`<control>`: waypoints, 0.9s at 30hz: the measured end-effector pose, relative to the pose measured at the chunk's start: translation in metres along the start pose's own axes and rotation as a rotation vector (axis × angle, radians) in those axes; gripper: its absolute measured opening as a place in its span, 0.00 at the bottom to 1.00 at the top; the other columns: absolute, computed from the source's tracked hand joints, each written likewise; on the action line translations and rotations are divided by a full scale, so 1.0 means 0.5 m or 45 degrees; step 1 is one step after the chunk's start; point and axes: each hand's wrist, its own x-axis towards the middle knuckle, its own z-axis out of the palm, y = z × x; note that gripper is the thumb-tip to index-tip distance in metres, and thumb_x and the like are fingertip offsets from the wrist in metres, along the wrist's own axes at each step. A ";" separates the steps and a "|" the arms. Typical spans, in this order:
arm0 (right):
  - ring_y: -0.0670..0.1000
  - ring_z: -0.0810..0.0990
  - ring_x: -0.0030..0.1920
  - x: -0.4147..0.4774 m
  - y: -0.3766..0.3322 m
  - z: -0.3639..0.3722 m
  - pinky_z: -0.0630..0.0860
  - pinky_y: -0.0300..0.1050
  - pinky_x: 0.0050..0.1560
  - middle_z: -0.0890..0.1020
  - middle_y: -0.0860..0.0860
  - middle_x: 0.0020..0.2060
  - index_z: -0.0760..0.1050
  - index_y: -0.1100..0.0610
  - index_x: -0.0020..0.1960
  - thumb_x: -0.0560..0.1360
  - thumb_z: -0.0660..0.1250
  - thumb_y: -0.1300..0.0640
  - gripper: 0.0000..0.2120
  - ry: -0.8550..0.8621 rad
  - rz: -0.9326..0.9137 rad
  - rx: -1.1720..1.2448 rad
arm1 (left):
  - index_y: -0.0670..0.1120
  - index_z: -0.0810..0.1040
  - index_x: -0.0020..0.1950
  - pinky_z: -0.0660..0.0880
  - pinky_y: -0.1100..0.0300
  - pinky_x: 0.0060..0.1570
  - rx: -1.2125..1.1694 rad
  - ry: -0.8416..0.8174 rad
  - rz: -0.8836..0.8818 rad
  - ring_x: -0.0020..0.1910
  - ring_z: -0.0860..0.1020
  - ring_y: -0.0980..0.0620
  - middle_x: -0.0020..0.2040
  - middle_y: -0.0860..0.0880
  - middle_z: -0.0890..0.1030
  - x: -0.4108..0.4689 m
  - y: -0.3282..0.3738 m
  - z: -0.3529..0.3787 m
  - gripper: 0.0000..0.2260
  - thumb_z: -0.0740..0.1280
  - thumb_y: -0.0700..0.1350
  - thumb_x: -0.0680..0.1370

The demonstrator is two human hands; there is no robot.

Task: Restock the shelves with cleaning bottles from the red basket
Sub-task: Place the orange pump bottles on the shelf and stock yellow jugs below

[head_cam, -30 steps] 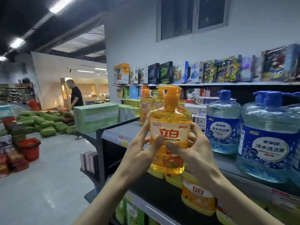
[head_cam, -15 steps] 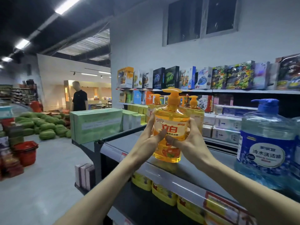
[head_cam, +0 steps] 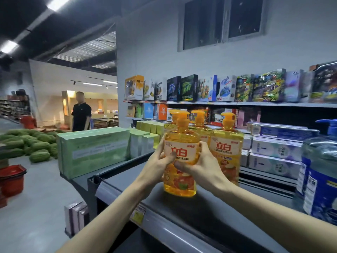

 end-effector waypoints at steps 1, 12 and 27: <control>0.42 0.83 0.60 -0.003 -0.003 -0.002 0.82 0.40 0.59 0.82 0.39 0.59 0.65 0.47 0.72 0.71 0.82 0.47 0.37 -0.011 0.018 -0.009 | 0.69 0.58 0.82 0.83 0.62 0.44 0.005 -0.016 0.003 0.54 0.84 0.67 0.61 0.64 0.84 0.000 -0.002 -0.003 0.28 0.64 0.54 0.85; 0.28 0.71 0.67 -0.117 -0.013 -0.009 0.64 0.42 0.76 0.71 0.21 0.64 0.41 0.28 0.80 0.68 0.78 0.38 0.56 -0.326 0.352 0.082 | 0.64 0.51 0.85 0.70 0.53 0.76 0.325 -0.354 0.016 0.71 0.73 0.64 0.73 0.71 0.69 -0.077 -0.032 -0.085 0.43 0.70 0.59 0.74; 0.43 0.76 0.71 -0.021 -0.039 0.099 0.69 0.54 0.78 0.78 0.35 0.69 0.52 0.34 0.82 0.72 0.75 0.37 0.47 -0.228 0.344 -0.087 | 0.71 0.62 0.77 0.73 0.46 0.73 0.454 -0.255 -0.029 0.71 0.74 0.59 0.67 0.63 0.77 0.034 -0.064 -0.164 0.38 0.71 0.45 0.74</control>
